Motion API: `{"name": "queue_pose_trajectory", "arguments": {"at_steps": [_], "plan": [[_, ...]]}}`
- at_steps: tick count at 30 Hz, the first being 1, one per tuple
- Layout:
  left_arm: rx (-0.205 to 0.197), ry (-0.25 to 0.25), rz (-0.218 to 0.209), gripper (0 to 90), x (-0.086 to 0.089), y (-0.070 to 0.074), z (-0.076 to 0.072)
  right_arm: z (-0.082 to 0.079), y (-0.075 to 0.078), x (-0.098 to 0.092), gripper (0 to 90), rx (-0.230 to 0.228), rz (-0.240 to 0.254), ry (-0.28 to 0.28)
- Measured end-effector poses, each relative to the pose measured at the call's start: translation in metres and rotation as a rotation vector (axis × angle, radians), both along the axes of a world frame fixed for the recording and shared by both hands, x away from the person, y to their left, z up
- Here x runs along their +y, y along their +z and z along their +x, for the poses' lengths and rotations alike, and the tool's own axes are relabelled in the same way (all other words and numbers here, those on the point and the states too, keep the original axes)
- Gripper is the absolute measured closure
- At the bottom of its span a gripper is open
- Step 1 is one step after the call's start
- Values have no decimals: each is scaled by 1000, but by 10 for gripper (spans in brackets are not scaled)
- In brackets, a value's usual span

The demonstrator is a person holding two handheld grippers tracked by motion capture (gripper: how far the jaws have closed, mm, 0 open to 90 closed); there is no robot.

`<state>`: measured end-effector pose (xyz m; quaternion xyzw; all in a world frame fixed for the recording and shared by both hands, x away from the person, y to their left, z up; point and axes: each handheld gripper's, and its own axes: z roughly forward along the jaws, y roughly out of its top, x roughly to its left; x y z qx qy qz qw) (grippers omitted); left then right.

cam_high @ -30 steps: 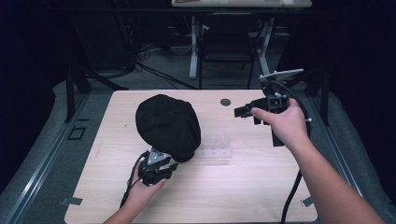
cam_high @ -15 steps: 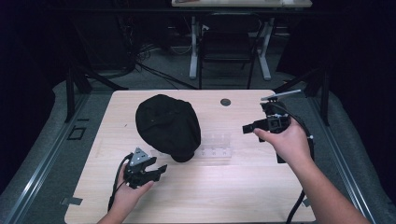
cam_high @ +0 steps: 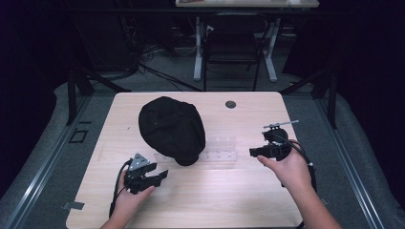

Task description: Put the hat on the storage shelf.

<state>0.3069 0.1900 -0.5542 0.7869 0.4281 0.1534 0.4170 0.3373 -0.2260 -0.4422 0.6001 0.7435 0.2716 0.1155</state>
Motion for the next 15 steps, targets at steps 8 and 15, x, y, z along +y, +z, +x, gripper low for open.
{"name": "queue_pose_trajectory", "arguments": {"at_steps": [8, 15], "plan": [[-34, -45, 2, 423, -10, 2, -6, -17, -34, -8, 432, -35, -8, -45], [-74, -104, -66, 396, -29, 8, -9, -36, -72, -18, 454, -156, 23, -90]]}}
